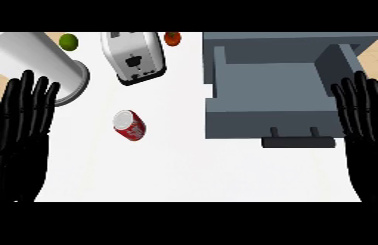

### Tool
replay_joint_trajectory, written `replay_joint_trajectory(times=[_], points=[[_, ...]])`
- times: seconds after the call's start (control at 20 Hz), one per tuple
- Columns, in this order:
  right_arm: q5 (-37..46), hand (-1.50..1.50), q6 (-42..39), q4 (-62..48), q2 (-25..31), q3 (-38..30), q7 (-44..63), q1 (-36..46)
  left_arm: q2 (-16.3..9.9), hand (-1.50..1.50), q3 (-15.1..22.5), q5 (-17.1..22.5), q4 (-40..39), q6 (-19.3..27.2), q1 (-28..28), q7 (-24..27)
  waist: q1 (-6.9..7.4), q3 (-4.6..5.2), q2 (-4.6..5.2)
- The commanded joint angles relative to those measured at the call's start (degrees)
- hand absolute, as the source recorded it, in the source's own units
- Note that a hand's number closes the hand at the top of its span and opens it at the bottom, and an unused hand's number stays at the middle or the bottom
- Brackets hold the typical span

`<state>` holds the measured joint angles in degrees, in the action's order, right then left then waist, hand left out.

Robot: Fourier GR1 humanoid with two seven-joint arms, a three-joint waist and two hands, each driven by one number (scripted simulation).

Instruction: Pick up the can, place it into the drawer and close the drawer

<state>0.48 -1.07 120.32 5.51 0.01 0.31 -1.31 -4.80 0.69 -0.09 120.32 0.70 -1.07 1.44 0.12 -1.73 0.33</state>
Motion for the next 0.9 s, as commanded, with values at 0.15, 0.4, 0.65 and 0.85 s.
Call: replay_joint_trajectory(times=[0.15,0.4,0.65,0.85], points=[[-1.59,-1.5,0.12,-2.42,-1.25,-1.59,-3.49,0.63,-7.22,-1.5,-6.22,13.6,-4.14,-12.24,3.29,1.42,-0.13,1.76,-0.26],[-1.82,-1.5,3.89,-1.97,-1.92,-3.6,8.83,-4.26,-8.87,-1.5,-7.54,16.25,-11.1,-10.56,-0.87,-11.97,-0.82,1.75,-0.2],[0.59,-1.5,4.99,-0.17,-2.41,-1.73,12.6,-4.44,-13.81,-1.5,-13.54,25.0,-10.2,-12.01,4.82,-21.4,-0.3,1.73,-0.38],[-5.3,-1.5,2.08,-4.55,0.91,-8.93,11.36,-0.09,-12.18,-1.5,-13.58,23.47,-12.34,-12.89,5.41,-19.82,-0.18,1.73,-0.34]])
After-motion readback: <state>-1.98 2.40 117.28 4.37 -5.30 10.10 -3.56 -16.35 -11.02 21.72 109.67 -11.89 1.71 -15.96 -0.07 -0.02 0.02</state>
